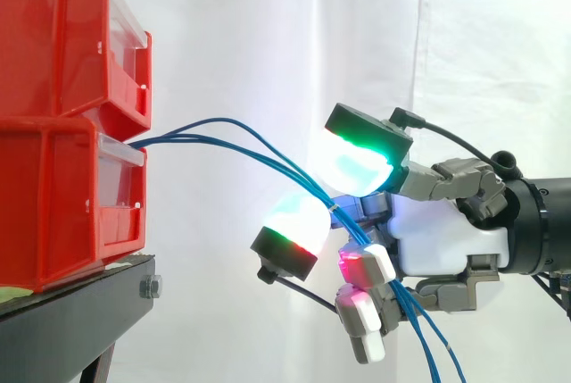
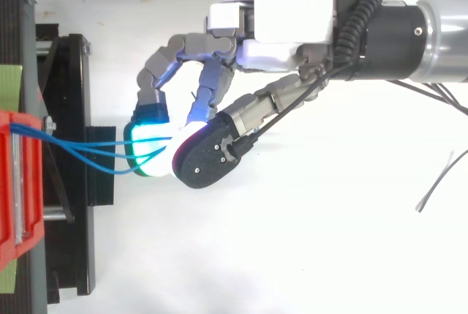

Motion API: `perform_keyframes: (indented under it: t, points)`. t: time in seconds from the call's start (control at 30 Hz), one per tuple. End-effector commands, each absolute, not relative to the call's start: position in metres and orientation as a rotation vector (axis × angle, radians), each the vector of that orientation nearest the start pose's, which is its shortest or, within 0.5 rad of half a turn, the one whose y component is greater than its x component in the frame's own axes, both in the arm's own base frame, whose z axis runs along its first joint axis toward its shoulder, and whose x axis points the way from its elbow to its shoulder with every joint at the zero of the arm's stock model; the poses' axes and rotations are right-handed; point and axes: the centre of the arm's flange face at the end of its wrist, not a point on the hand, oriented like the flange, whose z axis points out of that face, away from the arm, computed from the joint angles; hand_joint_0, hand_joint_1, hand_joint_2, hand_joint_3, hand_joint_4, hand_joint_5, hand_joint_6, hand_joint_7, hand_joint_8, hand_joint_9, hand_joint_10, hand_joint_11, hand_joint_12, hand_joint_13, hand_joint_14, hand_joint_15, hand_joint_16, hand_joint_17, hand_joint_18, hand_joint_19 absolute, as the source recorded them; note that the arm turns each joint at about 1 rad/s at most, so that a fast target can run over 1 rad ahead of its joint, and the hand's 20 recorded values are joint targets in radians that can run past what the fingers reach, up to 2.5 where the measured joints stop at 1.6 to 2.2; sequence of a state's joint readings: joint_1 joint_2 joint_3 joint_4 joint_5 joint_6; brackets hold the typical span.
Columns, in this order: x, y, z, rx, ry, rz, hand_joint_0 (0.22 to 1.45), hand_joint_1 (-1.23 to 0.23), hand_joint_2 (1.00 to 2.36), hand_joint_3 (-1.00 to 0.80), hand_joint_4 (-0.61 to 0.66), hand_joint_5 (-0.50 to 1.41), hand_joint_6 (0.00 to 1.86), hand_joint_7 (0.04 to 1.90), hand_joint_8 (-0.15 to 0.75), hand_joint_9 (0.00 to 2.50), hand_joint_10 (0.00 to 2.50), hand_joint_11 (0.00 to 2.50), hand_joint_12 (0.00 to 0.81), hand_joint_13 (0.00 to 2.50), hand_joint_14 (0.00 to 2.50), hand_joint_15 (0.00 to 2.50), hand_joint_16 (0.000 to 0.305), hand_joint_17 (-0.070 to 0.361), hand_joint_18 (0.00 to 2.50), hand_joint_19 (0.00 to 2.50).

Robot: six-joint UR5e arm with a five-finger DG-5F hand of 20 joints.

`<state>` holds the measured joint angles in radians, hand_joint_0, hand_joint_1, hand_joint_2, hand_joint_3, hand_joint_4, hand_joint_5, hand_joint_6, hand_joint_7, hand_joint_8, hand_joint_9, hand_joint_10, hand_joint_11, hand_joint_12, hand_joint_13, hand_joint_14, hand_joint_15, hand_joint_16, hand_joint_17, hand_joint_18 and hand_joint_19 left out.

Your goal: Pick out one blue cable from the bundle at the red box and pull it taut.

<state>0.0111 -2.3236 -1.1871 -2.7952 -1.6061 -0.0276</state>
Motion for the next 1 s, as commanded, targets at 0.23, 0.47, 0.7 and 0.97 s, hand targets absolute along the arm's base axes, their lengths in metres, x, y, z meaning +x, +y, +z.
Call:
perform_keyframes:
  t: [0.23,0.47,0.7,0.97]
  points:
    - [0.7562,-0.1217,0.2322,1.183,1.273,1.212,0.66,-0.78,1.02,-0.28,0.05,-0.11,0.93,0.95,0.337,1.27,0.02,0.64,0.402,1.15,0.02,0.55,0.050,0.113,0.99,0.55]
    - [0.7563,-0.1207,0.2321,1.184,1.274,1.212,0.73,-0.83,1.01,-0.38,-0.04,-0.12,0.94,0.99,0.336,1.27,0.02,0.65,0.399,1.17,0.02,0.56,0.050,0.112,1.01,0.54]
    - [0.7567,-0.1208,0.2328,1.184,1.272,1.211,0.67,-0.80,1.00,-0.50,0.04,-0.12,0.94,0.97,0.330,1.30,0.02,0.65,0.395,1.18,0.02,0.57,0.049,0.111,1.01,0.55]
    - [0.7576,-0.1218,0.2360,1.185,1.273,1.210,0.51,-0.65,1.00,-0.50,0.12,-0.11,0.89,0.89,0.351,1.37,0.02,0.64,0.412,1.21,0.02,0.56,0.054,0.123,1.05,0.56]
